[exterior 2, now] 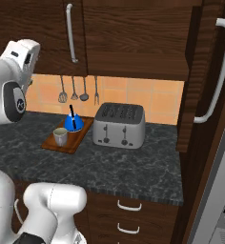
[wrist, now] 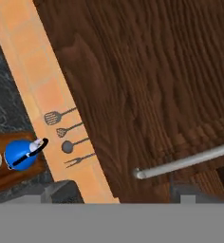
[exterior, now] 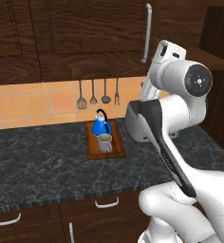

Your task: Pick the kettle from the counter and place it on the tray. Then pick the mug from the cabinet and place it on the tray. Then close the cabinet doors.

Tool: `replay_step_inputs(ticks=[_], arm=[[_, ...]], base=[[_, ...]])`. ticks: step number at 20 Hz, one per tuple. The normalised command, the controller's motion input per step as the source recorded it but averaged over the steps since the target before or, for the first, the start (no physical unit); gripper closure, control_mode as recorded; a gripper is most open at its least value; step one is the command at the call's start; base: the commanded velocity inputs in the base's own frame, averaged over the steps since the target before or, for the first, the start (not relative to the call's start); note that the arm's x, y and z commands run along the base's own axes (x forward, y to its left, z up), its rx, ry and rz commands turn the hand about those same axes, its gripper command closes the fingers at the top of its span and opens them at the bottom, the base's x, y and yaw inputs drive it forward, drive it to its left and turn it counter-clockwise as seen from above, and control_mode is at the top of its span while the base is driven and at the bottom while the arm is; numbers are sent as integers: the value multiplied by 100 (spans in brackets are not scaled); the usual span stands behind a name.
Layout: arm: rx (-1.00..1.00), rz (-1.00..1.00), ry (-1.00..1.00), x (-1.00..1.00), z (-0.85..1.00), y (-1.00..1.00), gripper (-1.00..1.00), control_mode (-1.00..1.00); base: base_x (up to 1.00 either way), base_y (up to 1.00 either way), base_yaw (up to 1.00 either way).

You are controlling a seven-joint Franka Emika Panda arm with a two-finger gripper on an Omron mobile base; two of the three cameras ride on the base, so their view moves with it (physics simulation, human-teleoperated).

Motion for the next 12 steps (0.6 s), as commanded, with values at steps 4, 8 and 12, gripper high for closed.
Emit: replay_step_inputs(ticks=[4, 8, 12], arm=[[48, -30, 12, -55, 2, 0, -100, -100], [53, -25, 16, -47, 7, 0, -100, -100], [62, -27, 20, -44, 1, -1, -100, -100]], base=[[0, 0, 0], [0, 0, 0], [0, 0, 0]])
